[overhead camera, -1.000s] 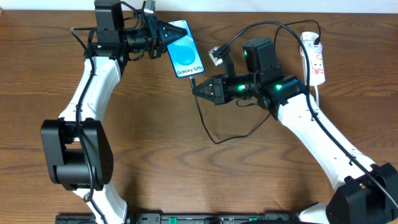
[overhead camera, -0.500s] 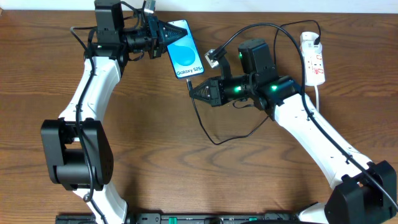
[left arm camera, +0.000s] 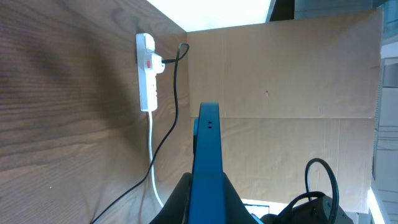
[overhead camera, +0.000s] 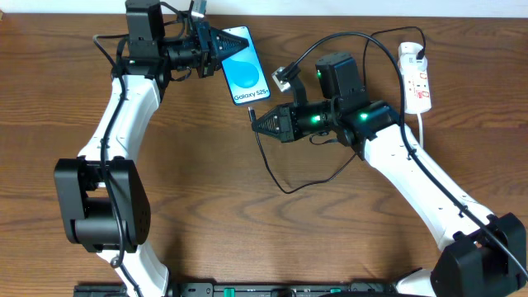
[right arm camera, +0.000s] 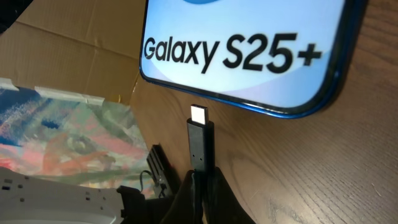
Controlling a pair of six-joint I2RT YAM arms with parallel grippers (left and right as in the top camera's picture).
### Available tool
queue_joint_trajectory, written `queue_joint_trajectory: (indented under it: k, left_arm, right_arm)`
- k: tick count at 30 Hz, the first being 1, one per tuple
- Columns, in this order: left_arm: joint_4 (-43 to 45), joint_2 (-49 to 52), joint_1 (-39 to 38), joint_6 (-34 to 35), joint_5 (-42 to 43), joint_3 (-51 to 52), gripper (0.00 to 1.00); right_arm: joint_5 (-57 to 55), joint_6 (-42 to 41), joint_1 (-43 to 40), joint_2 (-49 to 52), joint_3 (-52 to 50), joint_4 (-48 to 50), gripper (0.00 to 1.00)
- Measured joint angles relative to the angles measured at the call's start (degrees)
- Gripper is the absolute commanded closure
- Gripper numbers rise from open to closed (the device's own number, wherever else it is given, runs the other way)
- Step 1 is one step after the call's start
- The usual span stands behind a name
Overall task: Plug charger to phone and switch on socket
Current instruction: 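Push the plug up into the phone's port with the right gripper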
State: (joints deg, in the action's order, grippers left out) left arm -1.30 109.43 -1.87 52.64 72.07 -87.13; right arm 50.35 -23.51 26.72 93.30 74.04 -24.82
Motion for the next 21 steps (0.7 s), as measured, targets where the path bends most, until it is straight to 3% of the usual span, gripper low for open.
queue_joint_trajectory:
  k: [21]
  left_arm:
    - [-0.22,0.0,0.0,0.0,0.0,0.0,0.93]
  right_arm:
    - [0.2,2.97,-0.31,-0.04,0.0,-1.11,0.99]
